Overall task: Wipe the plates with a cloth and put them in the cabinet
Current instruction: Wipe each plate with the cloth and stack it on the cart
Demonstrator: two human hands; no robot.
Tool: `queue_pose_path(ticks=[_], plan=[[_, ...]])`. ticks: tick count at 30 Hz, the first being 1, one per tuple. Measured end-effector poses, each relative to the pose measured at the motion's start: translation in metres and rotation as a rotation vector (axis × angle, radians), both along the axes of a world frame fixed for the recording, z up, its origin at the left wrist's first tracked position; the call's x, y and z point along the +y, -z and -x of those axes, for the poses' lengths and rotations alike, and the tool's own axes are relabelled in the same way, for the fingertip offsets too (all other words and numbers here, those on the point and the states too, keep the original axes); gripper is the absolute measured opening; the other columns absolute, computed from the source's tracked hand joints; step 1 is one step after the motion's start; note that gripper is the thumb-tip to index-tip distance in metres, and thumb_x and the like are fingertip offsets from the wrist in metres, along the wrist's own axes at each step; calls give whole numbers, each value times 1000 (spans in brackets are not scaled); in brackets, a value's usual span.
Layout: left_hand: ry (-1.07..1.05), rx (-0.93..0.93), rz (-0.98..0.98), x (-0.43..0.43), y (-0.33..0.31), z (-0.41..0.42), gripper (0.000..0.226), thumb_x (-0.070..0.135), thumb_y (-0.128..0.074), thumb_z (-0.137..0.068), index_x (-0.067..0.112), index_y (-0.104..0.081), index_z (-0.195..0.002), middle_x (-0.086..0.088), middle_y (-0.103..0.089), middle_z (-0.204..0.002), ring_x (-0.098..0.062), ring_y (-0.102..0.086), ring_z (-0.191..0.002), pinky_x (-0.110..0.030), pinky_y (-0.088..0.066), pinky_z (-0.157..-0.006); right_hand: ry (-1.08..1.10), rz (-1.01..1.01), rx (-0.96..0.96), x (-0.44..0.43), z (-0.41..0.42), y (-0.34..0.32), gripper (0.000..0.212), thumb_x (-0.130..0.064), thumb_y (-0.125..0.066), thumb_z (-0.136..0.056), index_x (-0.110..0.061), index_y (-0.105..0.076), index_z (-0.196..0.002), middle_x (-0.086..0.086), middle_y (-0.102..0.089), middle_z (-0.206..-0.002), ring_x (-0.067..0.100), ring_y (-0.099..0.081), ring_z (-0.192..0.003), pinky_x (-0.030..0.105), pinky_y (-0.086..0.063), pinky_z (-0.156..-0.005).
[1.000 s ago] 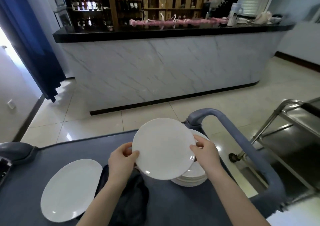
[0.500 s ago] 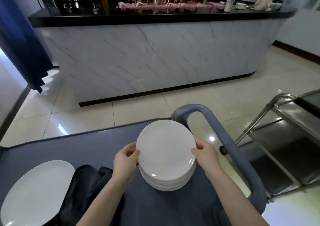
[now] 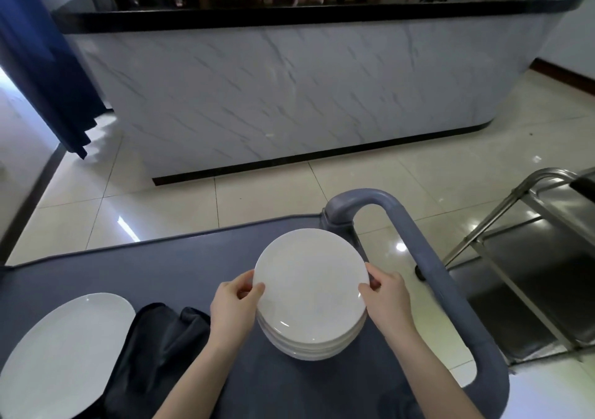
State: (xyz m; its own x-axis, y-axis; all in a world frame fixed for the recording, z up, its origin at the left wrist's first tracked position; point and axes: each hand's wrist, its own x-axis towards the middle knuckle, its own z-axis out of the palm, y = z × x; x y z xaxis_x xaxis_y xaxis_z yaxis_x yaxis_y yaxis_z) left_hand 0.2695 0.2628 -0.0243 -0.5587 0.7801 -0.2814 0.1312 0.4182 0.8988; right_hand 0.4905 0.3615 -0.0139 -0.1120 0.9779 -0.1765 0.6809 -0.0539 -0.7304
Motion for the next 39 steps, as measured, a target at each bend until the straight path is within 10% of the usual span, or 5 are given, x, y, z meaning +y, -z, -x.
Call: queue_pose_path(ticks=[6, 11, 23, 32, 39], plan=[[-23, -57, 35, -2, 1, 23, 20, 23, -61, -97, 33, -70, -111, 8, -73, -99, -14, -66, -95, -40, -55, -92, 97, -145, -90, -12, 16, -7, 54, -13, -58, -93, -23, -46, -145, 1, -39, -112, 13, -50, -82, 19, -40, -75], [-139, -82, -44, -32, 1, 71, 20, 15, -59, -99, 29, -73, -99, 0, -74, -86, -13, -69, -76, -24, -50, -65, -39, -380, 31, -33, 67, -25, 40, -13, -59, -93, -29, -58, -130, -10, -42, -108, 7, -50, -88, 22, -47, -80], [-479, -10, 68, -179, 16, 223, 23, 12, -60, -93, 30, -71, -100, 1, -72, -95, -18, -68, -92, -35, -51, -79, -673, 20, 157, -131, 273, 15, 31, -10, -60, -90, -19, -67, -119, -6, -59, -107, -2, -59, -87, 5, -41, -83], [-429, 83, 262, -225, 46, 278, 43, 9, -65, -86, 23, -61, -126, -6, -48, -126, -23, -54, -110, -39, -44, -99, -692, 192, -101, -165, 357, 53, 61, -19, -57, -91, -18, -37, -148, 1, -40, -142, 15, -45, -125, 20, -35, -100], [-367, 42, 277, -233, 60, 290, 47, 9, -66, -88, 20, -57, -132, -6, -57, -123, -23, -60, -103, -43, -49, -98, -556, 98, -168, -162, 374, 66, 49, -8, -56, -85, -13, -49, -133, -3, -36, -113, 19, -47, -102, 23, -35, -82]])
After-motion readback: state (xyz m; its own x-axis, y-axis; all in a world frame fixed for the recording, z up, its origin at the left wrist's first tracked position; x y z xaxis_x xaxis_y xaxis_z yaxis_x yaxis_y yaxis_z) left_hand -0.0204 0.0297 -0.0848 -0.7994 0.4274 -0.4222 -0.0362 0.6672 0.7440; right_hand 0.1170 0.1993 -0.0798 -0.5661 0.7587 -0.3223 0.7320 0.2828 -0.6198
